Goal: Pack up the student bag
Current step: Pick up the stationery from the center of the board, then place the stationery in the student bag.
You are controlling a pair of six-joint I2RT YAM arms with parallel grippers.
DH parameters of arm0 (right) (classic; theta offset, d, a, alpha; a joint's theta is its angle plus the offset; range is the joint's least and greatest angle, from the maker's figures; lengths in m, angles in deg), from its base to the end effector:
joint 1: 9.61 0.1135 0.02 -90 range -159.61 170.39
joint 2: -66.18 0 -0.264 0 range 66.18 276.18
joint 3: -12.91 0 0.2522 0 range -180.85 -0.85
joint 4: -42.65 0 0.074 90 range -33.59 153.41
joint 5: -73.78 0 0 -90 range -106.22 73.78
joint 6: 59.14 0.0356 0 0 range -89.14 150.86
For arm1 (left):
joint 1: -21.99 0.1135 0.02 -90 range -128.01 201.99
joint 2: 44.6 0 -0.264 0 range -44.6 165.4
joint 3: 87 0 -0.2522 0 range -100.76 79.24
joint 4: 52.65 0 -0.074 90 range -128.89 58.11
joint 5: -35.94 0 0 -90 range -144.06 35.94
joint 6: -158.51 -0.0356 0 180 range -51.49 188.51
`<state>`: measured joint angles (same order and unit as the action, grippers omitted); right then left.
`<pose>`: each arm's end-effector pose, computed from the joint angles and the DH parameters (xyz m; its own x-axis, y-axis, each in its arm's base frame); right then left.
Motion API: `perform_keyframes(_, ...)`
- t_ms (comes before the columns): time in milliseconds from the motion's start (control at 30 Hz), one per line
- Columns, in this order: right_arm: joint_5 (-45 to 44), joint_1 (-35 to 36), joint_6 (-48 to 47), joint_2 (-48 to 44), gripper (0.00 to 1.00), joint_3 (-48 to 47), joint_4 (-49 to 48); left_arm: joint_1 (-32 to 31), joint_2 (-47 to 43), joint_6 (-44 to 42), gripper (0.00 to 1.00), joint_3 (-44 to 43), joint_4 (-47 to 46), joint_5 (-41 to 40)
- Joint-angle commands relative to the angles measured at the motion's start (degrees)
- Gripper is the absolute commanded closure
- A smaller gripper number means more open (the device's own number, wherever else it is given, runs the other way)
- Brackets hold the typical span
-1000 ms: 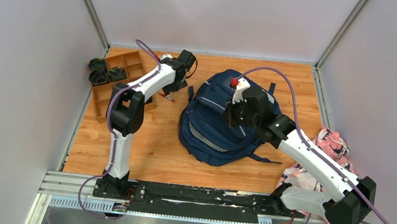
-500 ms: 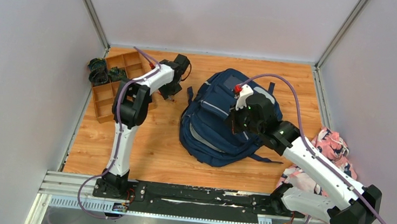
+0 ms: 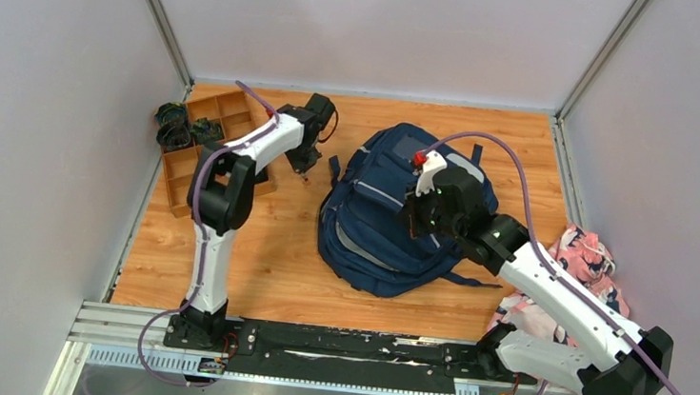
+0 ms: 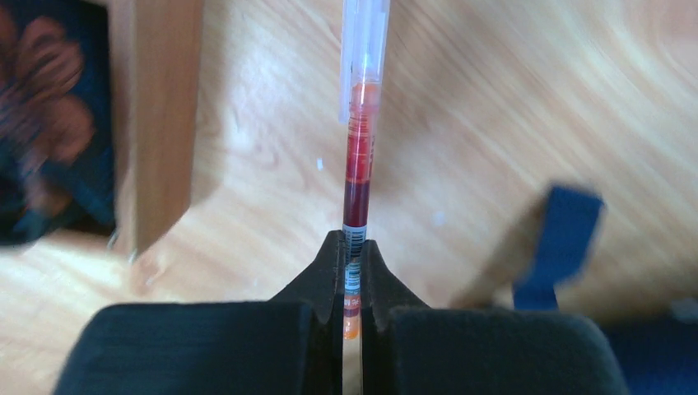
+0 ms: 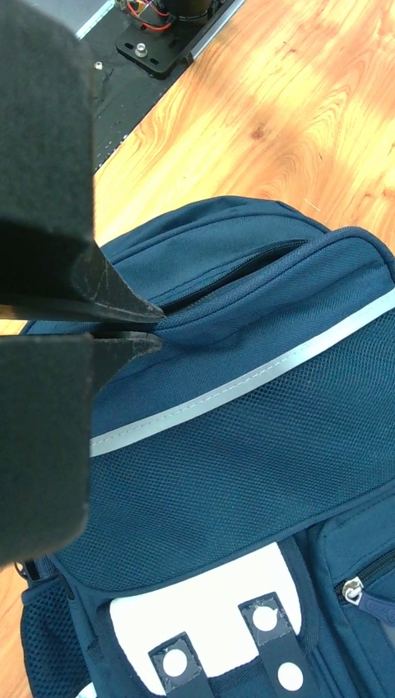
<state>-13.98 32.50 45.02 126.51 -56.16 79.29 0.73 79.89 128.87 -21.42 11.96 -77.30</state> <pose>0.1737 0.1589 0.3299 -0.5068 -0.1286 -0.8524 -0.5896 0.7731 0.2339 0.4207 -0.1486 0.1841 -0.6497 -0.6042 -0.4614 -0.6645 0.7461 -0.0414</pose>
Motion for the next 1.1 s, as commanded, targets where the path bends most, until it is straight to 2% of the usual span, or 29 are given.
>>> perform_keyframes(0, -0.25, 0.49, 0.06, 2.94, 1.00, -3.70, 2.44, -4.56, -18.21, -7.55, 1.00, 3.04, -0.17, 0.99)
perform_keyframes(100, 1.68, -1.02, -0.07, 5.67, 1.00, -5.66, 1.38, -9.05, -32.41, -9.27, 1.00, 12.49, -5.79, 1.89)
perform_keyframes(267, 7.12, -6.44, 1.84, 11.28, 1.00, -9.18, -4.59, -11.29, -54.05, -5.96, 1.00, 33.88, -15.11, 11.74)
perform_keyframes(400, 14.53, -11.53, 5.94, 18.21, 1.00, -14.21, -7.72, -15.74, -62.91, -0.92, 1.00, 44.07, -19.23, 17.32)
perform_keyframes(533, 16.16, -12.44, 6.87, 20.06, 1.00, -16.81, -9.43, -23.44, -64.85, 3.26, 1.00, 46.65, -20.91, 19.20)
perform_keyframes(667, 16.14, -12.53, 7.04, 19.60, 1.00, -16.62, -9.88, -27.98, -64.50, 9.85, 1.00, 49.82, -27.37, 21.39)
perform_keyframes(867, 16.73, -12.59, 7.30, 18.43, 1.00, -15.70, -10.10, -28.46, -60.73, 16.62, 1.00, 54.72, -39.79, 28.80)
perform_keyframes(1067, 17.23, -12.55, 7.52, 16.74, 1.00, -14.51, -10.04, -28.41, -55.89, 17.41, 1.00, 51.74, -42.87, 28.38)
